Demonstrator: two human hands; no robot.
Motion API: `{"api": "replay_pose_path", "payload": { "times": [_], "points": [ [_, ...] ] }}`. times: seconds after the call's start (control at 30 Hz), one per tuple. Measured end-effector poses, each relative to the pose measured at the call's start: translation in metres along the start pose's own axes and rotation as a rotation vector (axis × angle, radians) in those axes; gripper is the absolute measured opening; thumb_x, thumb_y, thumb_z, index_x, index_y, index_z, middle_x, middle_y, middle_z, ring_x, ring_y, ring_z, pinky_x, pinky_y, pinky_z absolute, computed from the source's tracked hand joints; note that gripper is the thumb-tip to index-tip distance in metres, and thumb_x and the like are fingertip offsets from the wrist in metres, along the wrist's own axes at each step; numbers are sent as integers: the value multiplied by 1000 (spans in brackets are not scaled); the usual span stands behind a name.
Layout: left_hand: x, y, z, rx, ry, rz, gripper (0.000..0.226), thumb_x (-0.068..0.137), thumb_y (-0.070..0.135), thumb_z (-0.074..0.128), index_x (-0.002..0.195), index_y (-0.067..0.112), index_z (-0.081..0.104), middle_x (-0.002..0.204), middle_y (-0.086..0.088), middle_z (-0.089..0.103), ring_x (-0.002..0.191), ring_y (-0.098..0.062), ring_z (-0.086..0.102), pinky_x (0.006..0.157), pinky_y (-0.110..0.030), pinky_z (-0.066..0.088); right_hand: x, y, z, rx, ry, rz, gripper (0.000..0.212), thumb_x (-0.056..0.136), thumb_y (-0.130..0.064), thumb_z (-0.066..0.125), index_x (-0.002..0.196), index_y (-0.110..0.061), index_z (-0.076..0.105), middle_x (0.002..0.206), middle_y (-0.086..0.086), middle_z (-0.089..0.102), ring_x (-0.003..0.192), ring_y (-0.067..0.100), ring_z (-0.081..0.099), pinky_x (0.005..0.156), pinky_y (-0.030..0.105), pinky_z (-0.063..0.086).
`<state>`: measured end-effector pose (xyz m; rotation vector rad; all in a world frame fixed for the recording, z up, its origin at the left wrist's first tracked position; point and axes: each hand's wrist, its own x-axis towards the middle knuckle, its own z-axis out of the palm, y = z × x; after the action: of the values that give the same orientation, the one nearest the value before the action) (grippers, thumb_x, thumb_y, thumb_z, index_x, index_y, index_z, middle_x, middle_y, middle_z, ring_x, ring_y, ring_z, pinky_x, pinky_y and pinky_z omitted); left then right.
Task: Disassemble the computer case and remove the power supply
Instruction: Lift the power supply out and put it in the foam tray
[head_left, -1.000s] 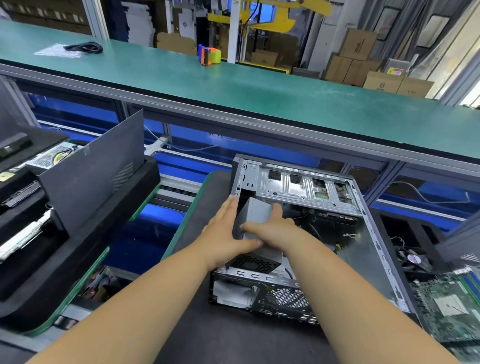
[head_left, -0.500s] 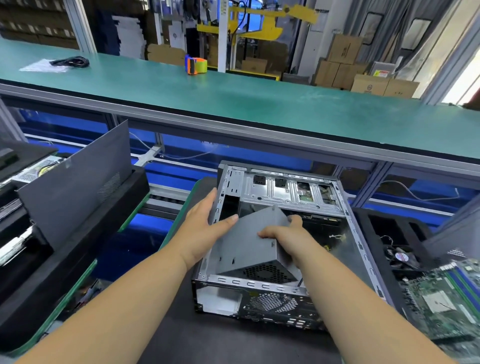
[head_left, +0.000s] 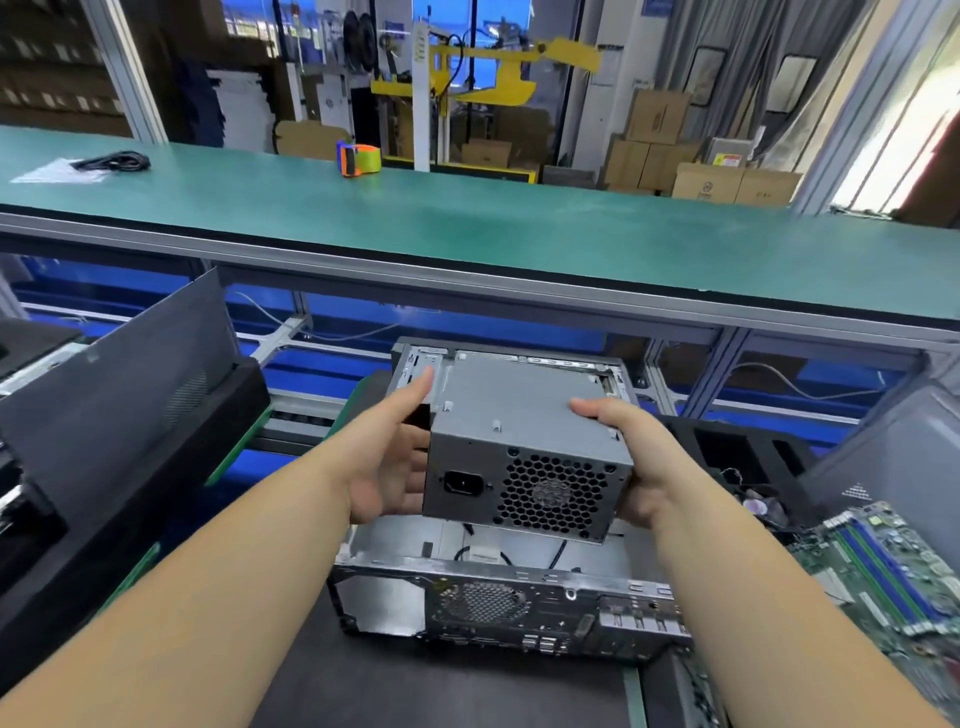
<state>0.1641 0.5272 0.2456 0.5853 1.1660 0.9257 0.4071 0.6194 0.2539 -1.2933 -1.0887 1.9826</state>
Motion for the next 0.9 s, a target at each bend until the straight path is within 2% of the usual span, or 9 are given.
{"api": "replay_pose_path", "payload": {
  "times": [0.1,0.17,0.23,0.37,0.47,0.57,0.67,0.8,0.9],
  "points": [
    [-4,6,23,-68,10,67,72,71,67,67,122,16,66,118,-15,68,106,-35,66,84,-48,55,-12,-2,-4,-1,-85,-42,48,53,-32,78,96,-11,71,91,12,73,76,30,70,82,48,56],
    [-5,8,36,-104,61,115,64,69,53,74,120,15,64,111,-14,71,96,-35,70,72,-47,58,-16,-1,-7,-30,-112,-126,71,51,-27,79,117,-7,62,104,14,73,87,33,70,91,54,52],
    [-7,10,45,-89,90,167,60,65,43,78,113,11,64,103,-12,73,85,-32,72,66,-46,58,-18,0,-10,-50,-137,-220,86,54,-11,81,134,-14,49,111,14,72,91,33,70,91,56,53],
    [-11,14,59,-44,131,319,50,57,25,81,102,12,64,88,-12,73,70,-27,71,60,-39,57,-22,2,-20,-81,-242,-342,82,61,-5,76,132,-28,44,120,10,69,99,27,71,81,43,58],
    [-10,11,65,71,185,526,69,52,24,83,115,18,54,100,-10,71,77,-27,71,60,-40,56,-23,2,-30,-187,-251,-387,82,61,-7,77,131,-33,43,119,6,66,103,22,69,88,38,55],
    [-10,5,67,260,206,651,83,43,28,89,118,28,52,109,-1,68,92,-22,70,68,-34,56,-28,-5,-42,-335,-236,-343,71,64,-35,76,130,-36,49,124,-2,63,116,21,60,107,41,41],
    [-10,-1,69,530,284,690,82,44,38,90,116,44,50,113,13,65,101,-11,65,78,-28,53,-30,-13,-50,-442,-147,-343,64,71,-54,65,131,-37,49,133,-7,55,128,19,50,112,43,32],
    [-9,-4,73,746,307,701,87,47,42,90,121,45,44,119,18,58,106,-4,58,87,-28,48,-29,-27,-51,-593,74,-622,65,86,-28,68,141,-38,35,135,-5,47,124,14,47,101,34,37],
    [-9,-3,76,908,286,727,89,49,43,91,122,49,40,118,25,52,104,6,52,87,-26,45,-27,-37,-48,-1046,207,-857,88,79,-16,69,146,-47,21,140,-8,33,128,13,31,100,31,30]
  ]
}}
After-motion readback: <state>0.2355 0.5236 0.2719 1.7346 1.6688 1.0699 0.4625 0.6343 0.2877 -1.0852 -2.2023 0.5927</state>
